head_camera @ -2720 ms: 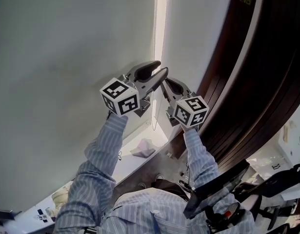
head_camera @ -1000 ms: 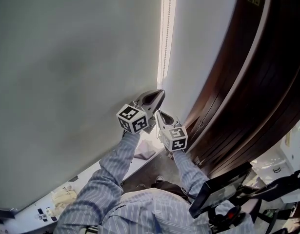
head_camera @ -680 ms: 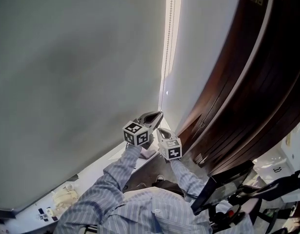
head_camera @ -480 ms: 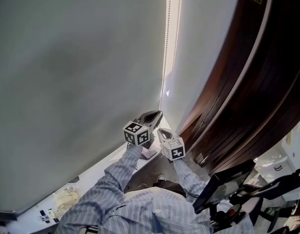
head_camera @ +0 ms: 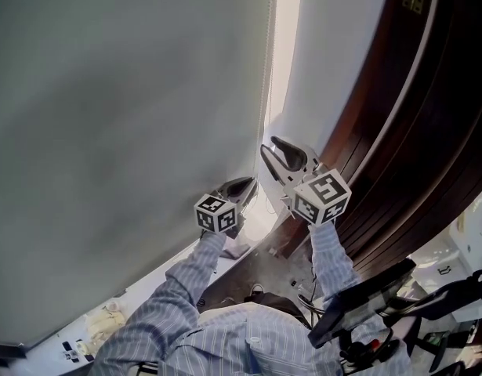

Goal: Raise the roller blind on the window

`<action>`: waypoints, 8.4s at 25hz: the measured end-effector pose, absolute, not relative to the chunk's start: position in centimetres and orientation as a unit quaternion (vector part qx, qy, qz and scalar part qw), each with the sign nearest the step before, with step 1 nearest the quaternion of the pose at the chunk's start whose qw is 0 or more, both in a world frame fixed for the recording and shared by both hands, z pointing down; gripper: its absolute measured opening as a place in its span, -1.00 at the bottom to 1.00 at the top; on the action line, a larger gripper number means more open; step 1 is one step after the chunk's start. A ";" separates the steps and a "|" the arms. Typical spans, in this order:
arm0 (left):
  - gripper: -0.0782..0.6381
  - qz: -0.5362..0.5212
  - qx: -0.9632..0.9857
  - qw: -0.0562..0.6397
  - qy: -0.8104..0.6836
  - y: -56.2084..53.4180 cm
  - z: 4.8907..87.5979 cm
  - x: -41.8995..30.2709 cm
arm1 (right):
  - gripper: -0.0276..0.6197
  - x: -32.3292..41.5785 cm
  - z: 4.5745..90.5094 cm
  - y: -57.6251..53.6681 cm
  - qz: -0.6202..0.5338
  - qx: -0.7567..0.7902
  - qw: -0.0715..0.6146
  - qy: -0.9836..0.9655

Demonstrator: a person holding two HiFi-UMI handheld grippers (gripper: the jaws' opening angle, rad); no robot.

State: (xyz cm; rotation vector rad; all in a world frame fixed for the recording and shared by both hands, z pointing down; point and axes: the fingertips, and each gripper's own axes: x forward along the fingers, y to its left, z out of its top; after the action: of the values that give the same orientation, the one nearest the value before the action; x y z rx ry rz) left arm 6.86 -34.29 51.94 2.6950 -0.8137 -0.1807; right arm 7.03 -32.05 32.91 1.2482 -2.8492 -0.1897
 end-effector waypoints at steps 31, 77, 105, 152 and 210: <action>-0.75 -0.259 0.942 -0.075 -0.198 -31.1 20.9 3.5 | -0.90 6.5 22.4 -35.4 -0.084 0.408 -0.062 -0.907; -0.75 -0.232 0.940 0.104 -0.225 -32.7 35.9 5.1 | -0.90 3.6 44.6 -30.2 0.045 0.432 -0.001 -0.901; -0.75 -0.218 0.930 0.186 -0.229 -31.7 44.6 5.2 | -0.52 3.5 21.4 -31.3 -0.101 0.361 -0.082 -0.923; -0.75 -0.286 0.936 0.015 -0.205 -34.8 11.0 3.2 | -0.90 3.0 19.8 -33.4 -0.138 0.439 -0.041 -0.887; -0.75 -0.127 0.959 0.107 -0.228 -27.5 43.9 2.5 | -0.90 3.8 18.3 -34.8 -0.101 0.414 -0.061 -0.903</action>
State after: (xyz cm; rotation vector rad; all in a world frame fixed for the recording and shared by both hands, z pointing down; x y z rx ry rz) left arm 2.54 -27.45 43.86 2.8241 -0.6712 -0.3730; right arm 3.84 -34.84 18.33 1.3522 -2.9522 -0.3296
